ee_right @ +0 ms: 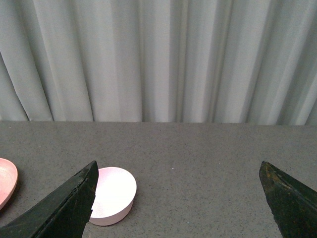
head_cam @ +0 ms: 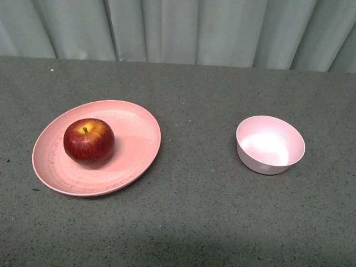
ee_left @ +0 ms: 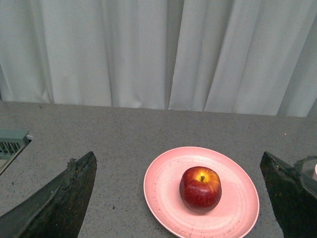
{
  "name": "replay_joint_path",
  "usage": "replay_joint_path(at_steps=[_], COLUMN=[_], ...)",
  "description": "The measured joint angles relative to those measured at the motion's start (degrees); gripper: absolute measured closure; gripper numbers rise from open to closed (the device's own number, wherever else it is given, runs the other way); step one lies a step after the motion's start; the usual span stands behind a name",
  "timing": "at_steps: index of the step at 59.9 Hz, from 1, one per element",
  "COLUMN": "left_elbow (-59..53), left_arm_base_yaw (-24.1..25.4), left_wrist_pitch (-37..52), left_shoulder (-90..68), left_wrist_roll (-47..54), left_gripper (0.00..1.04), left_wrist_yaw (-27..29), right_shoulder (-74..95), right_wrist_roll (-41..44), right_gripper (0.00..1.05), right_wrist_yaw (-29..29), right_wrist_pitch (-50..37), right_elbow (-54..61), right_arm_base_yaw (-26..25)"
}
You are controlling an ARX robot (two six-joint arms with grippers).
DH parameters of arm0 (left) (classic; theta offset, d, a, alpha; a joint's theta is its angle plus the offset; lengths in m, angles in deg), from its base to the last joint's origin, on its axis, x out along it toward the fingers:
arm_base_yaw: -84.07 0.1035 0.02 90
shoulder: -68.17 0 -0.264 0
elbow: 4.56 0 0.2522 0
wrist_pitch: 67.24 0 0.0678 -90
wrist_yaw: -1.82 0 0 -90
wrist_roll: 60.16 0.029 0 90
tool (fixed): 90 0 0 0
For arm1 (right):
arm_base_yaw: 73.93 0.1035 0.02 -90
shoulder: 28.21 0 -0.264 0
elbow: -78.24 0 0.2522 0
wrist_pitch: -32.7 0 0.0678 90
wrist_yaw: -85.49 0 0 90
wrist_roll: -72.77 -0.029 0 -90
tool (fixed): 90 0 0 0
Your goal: Move apple from plate to bowl
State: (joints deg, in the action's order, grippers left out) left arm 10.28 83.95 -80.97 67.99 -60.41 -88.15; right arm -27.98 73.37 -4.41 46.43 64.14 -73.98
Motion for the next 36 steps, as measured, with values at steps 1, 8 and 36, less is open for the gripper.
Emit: replay_joint_path(at_steps=[1, 8, 36], left_elbow=[0.0, 0.0, 0.0], left_arm_base_yaw=[0.0, 0.0, 0.0], left_wrist_pitch=[0.0, 0.0, 0.0], left_shoulder=[0.0, 0.0, 0.0], left_wrist_roll=[0.0, 0.0, 0.0], left_gripper=[0.07, 0.07, 0.07], left_wrist_yaw=[0.0, 0.0, 0.0], right_shoulder=[0.0, 0.0, 0.0], right_wrist_roll=[0.0, 0.0, 0.0], right_gripper=[0.09, 0.09, 0.09], right_wrist_yaw=[0.0, 0.0, 0.0], right_wrist_pitch=[0.0, 0.0, 0.0], right_elbow=[0.0, 0.0, 0.0], right_arm_base_yaw=[0.0, 0.0, 0.0])
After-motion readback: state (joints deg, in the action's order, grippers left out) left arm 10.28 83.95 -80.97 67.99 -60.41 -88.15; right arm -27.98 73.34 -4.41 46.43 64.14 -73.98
